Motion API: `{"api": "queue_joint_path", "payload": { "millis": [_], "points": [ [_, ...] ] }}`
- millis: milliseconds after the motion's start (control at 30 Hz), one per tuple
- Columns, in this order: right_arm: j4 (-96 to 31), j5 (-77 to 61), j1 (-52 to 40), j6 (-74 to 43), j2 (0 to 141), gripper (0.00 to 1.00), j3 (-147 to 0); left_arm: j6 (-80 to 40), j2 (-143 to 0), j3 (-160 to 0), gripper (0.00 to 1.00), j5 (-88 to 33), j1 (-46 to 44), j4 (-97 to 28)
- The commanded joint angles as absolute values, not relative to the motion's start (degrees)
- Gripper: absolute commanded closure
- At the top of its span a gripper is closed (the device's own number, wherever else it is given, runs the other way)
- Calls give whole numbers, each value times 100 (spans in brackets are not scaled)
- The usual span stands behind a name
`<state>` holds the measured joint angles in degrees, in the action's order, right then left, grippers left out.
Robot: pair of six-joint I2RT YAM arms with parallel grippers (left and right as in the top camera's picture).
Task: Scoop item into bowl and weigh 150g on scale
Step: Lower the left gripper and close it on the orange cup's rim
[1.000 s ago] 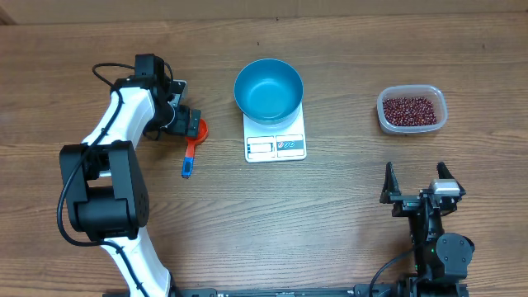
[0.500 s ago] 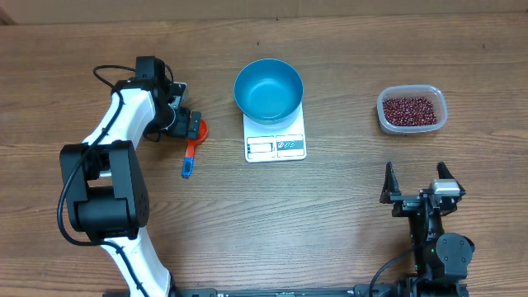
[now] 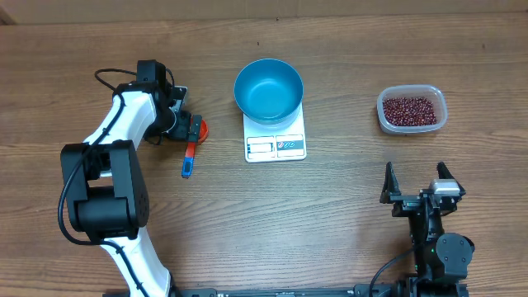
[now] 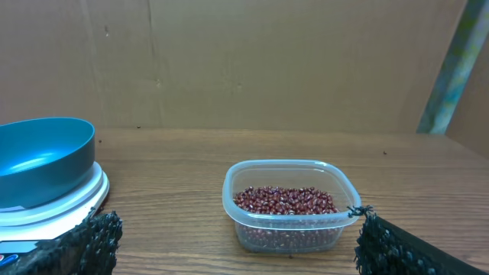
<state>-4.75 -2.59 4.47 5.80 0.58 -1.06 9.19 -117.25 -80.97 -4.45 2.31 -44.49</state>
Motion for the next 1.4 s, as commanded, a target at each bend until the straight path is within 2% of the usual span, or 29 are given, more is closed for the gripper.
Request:
{"api": "queue_joint_path", "payload": {
  "millis": [0,1367],
  "points": [
    [-460,-268,447,585,14,0,-45,899,-11778,-8060,0,-445,261,-4425],
    [-460,-268,447,587,14,0,-45,895,-11775,-7863,0,-449,261,-4174]
  ]
}}
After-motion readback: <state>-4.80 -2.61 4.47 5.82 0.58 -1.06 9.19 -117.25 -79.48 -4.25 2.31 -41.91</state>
